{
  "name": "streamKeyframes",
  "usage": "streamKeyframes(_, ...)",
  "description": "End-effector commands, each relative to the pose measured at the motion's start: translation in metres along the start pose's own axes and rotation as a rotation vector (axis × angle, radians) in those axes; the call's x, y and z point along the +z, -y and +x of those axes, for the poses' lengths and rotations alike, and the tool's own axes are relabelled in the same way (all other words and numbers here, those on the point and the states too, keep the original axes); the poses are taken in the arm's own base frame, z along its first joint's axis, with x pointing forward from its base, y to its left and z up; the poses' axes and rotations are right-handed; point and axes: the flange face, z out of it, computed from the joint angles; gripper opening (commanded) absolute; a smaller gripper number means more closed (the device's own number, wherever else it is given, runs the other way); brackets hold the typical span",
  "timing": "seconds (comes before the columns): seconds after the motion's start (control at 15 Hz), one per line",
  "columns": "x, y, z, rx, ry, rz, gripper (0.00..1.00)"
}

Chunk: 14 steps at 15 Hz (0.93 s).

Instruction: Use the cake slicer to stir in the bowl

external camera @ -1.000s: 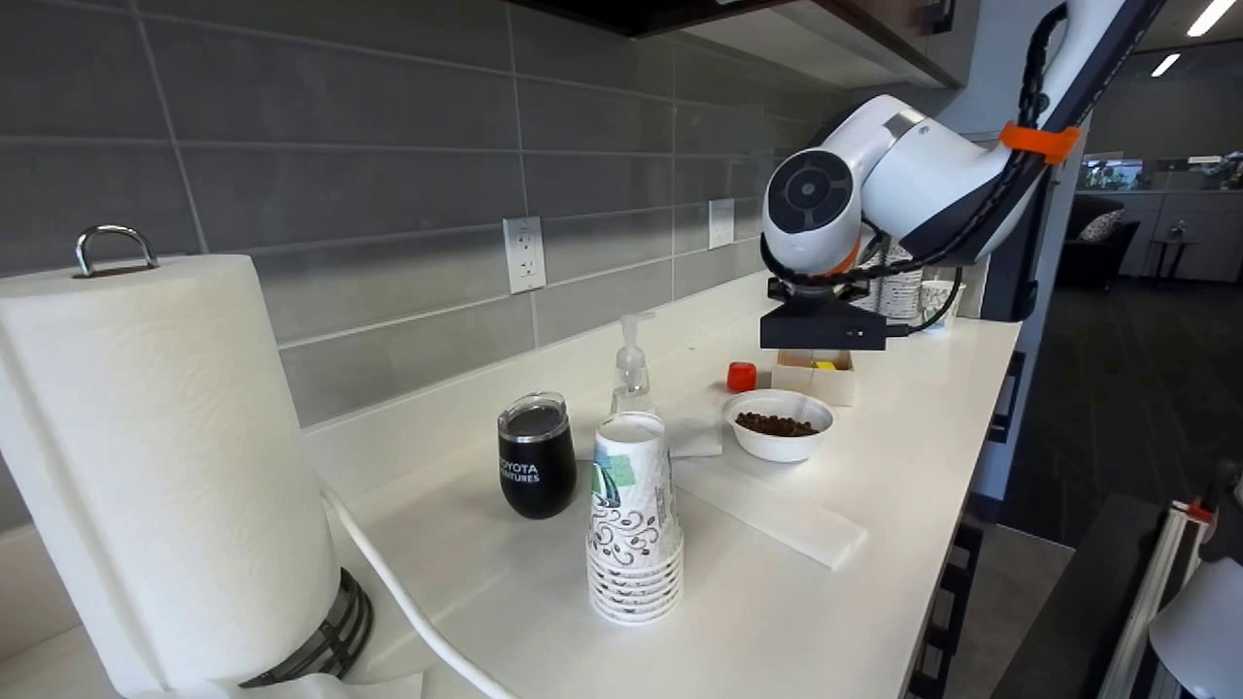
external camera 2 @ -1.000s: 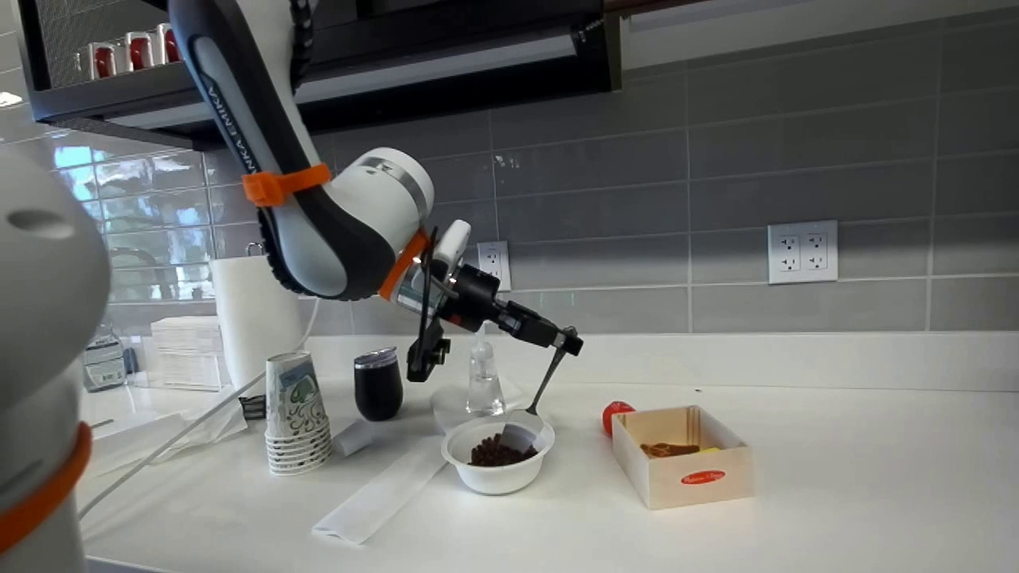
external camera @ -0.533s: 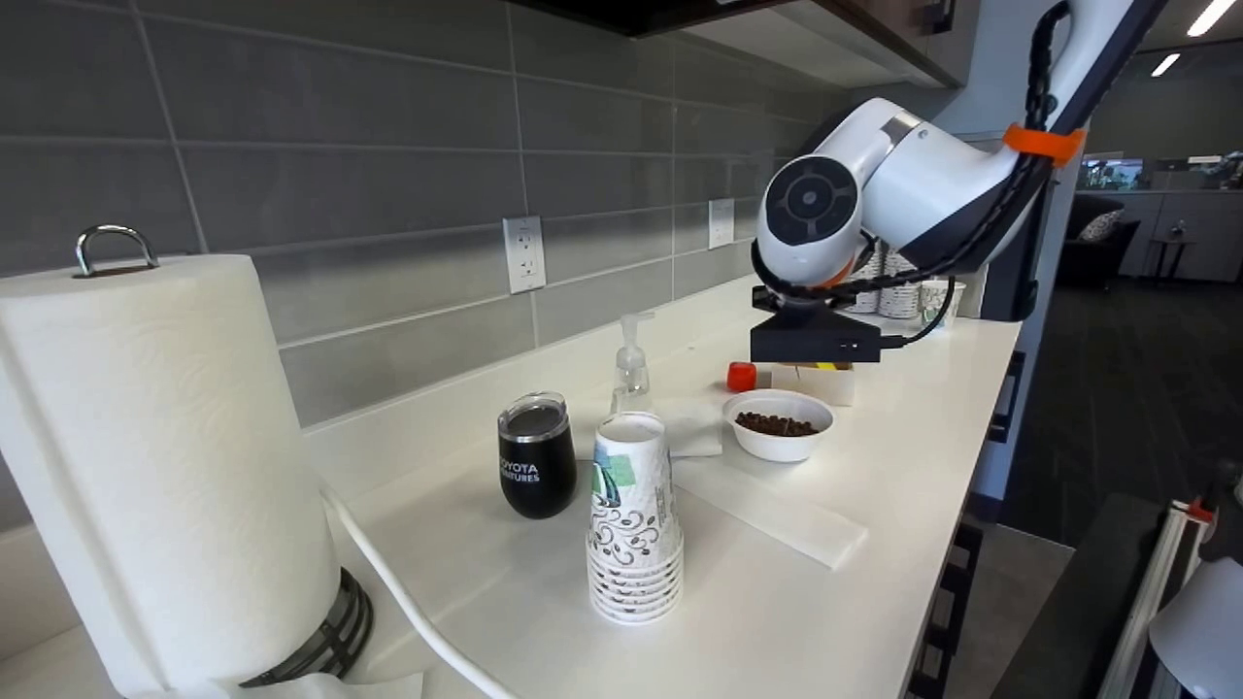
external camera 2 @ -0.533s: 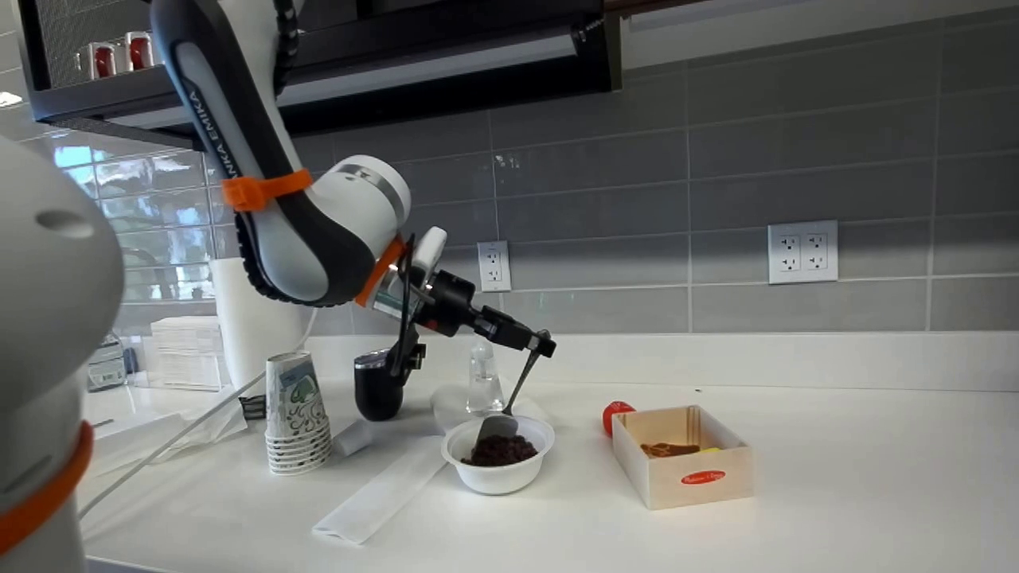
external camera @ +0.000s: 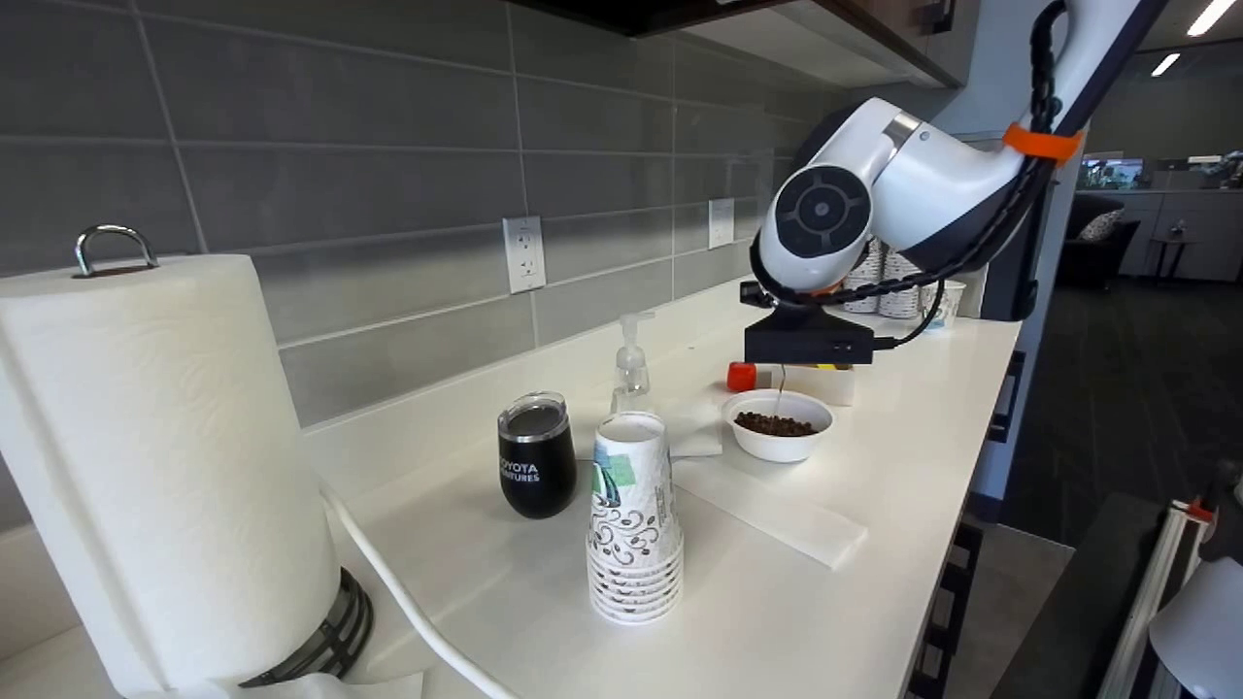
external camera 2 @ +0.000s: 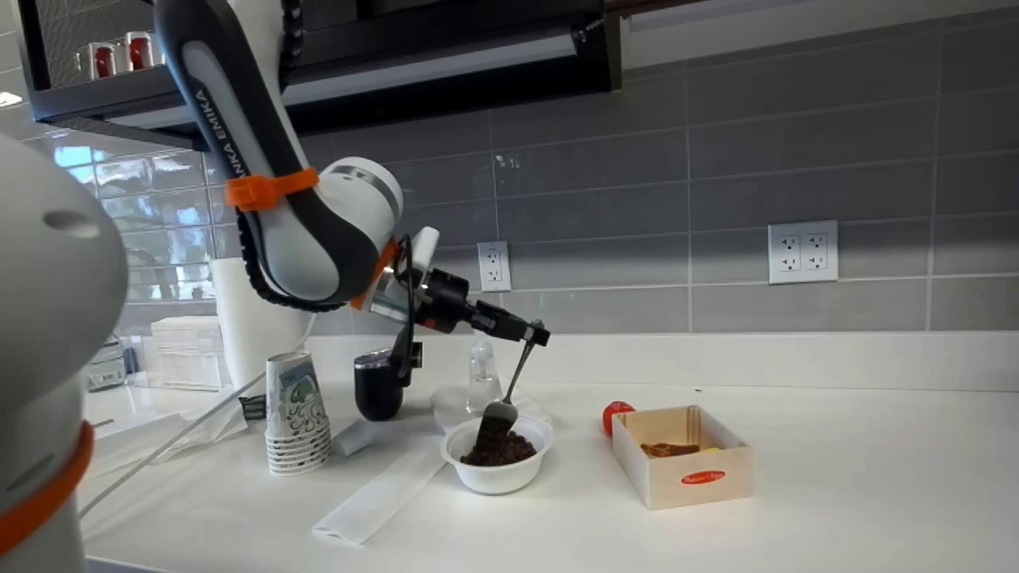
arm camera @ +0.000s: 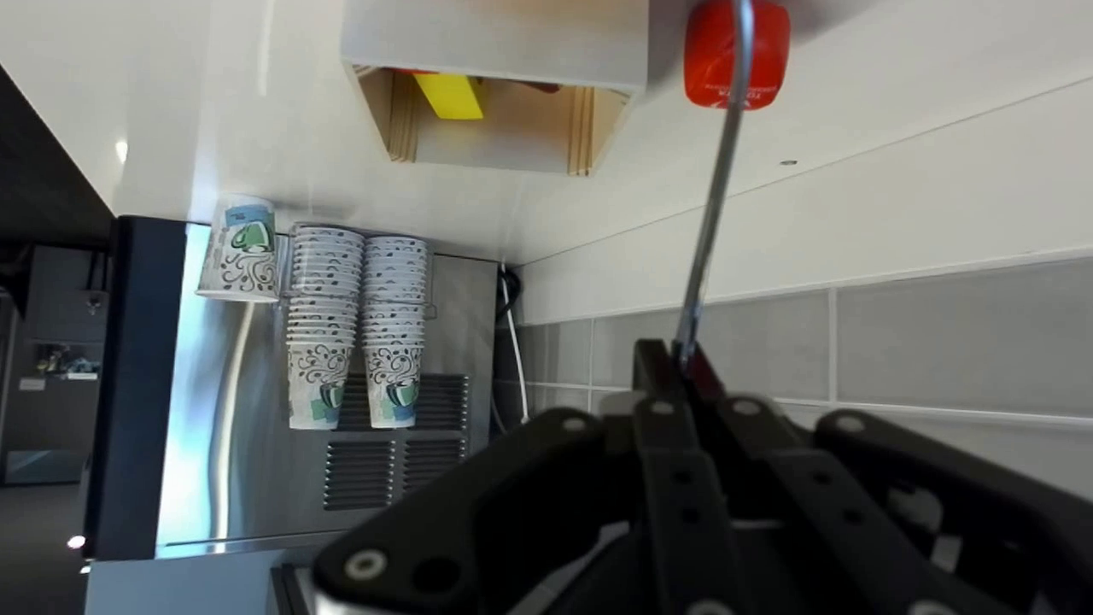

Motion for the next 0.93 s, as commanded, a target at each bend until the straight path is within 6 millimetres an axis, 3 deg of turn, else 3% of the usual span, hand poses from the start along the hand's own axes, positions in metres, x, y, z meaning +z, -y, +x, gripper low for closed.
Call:
streamKeyframes(0.0,0.009,-0.002,-0.003,0.038,-0.076,0.029,0.01)
streamKeyframes(0.4,0.025,-0.008,-0.005,0.037,-0.159,0.023,0.01)
streamKeyframes(0.87,0.029,-0.016,-0.001,-0.001,-0.154,-0.033,0.01)
